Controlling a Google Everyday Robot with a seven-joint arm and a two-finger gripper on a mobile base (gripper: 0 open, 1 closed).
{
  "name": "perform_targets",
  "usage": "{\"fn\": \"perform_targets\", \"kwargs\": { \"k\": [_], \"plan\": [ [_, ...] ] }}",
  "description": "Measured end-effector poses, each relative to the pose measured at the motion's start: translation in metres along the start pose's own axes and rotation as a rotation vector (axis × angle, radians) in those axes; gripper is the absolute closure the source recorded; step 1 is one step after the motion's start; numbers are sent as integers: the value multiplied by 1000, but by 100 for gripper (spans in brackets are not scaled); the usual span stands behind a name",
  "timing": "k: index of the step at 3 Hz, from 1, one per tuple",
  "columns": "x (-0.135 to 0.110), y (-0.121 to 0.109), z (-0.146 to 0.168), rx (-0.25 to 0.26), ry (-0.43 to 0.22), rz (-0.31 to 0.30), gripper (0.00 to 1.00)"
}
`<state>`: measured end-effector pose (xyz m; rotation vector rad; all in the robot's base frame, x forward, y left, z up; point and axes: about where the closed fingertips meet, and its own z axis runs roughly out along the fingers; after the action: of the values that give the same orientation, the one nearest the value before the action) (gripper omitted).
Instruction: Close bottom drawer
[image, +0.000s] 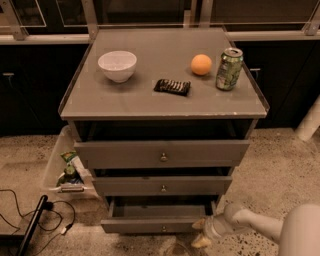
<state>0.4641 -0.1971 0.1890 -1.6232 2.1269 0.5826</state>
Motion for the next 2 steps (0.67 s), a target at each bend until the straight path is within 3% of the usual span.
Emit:
{"fn": "perform_targets", "kwargs": {
  "k": [1,2],
  "plan": [
    [-19,-45,17,11,-34,-79,65],
    [-18,-63,11,42,-32,-87,63]
  ]
}}
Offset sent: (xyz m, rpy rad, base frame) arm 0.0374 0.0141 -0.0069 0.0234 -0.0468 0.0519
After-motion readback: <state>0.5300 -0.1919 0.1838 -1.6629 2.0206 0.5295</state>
